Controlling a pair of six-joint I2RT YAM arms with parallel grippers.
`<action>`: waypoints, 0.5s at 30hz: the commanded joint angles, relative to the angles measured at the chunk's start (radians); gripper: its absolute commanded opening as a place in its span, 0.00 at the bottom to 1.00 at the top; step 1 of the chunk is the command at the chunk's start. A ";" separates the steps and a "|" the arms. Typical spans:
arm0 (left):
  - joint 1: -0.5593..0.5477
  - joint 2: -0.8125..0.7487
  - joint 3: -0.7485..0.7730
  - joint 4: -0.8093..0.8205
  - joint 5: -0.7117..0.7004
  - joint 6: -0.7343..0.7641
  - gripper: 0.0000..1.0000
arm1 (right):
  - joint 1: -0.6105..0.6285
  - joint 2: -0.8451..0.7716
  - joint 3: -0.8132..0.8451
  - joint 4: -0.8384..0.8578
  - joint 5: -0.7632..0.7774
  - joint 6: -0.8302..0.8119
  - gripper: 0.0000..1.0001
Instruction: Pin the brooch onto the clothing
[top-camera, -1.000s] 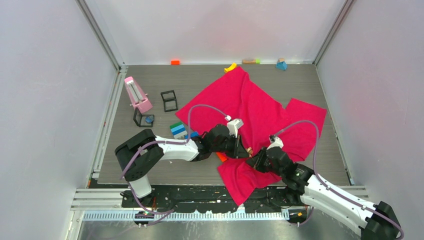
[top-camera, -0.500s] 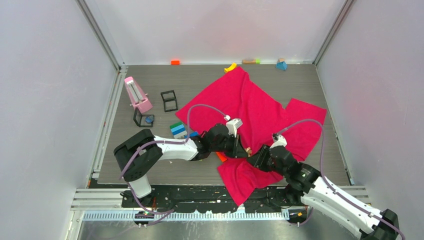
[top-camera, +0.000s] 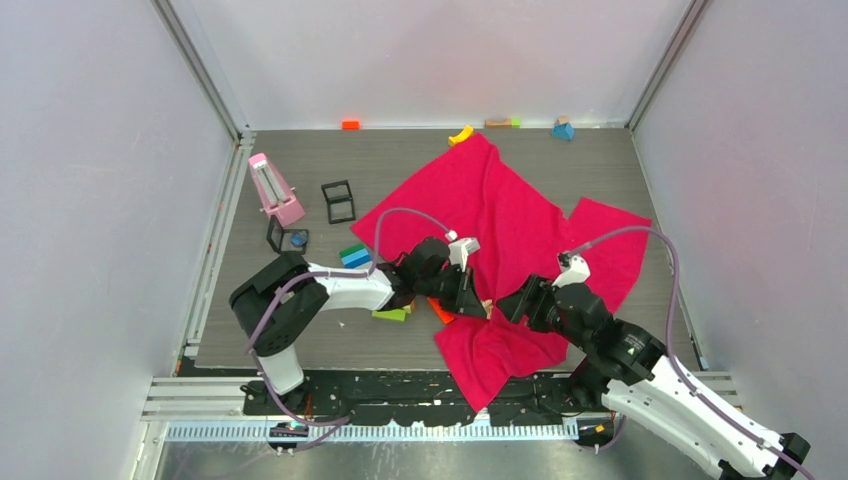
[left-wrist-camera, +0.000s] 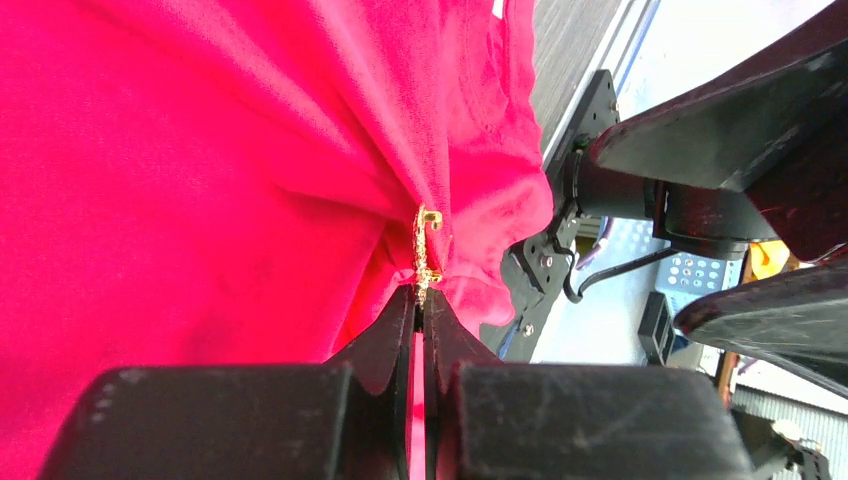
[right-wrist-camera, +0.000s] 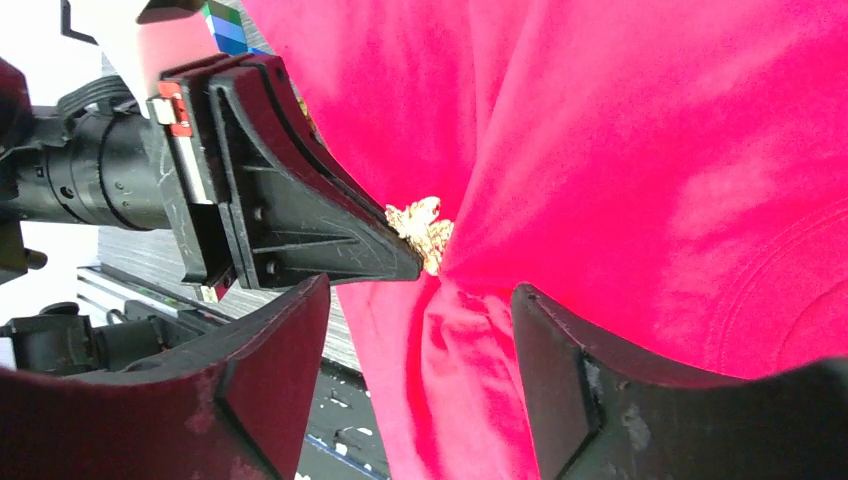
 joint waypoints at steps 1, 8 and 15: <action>0.012 0.034 0.037 0.009 0.145 -0.004 0.00 | 0.005 0.029 0.045 0.043 0.037 -0.118 0.76; 0.039 0.064 0.027 0.072 0.227 -0.034 0.00 | -0.007 -0.020 -0.046 0.180 -0.010 -0.183 0.85; 0.060 0.066 0.025 0.098 0.316 -0.023 0.00 | -0.046 -0.086 -0.171 0.286 -0.164 -0.157 0.82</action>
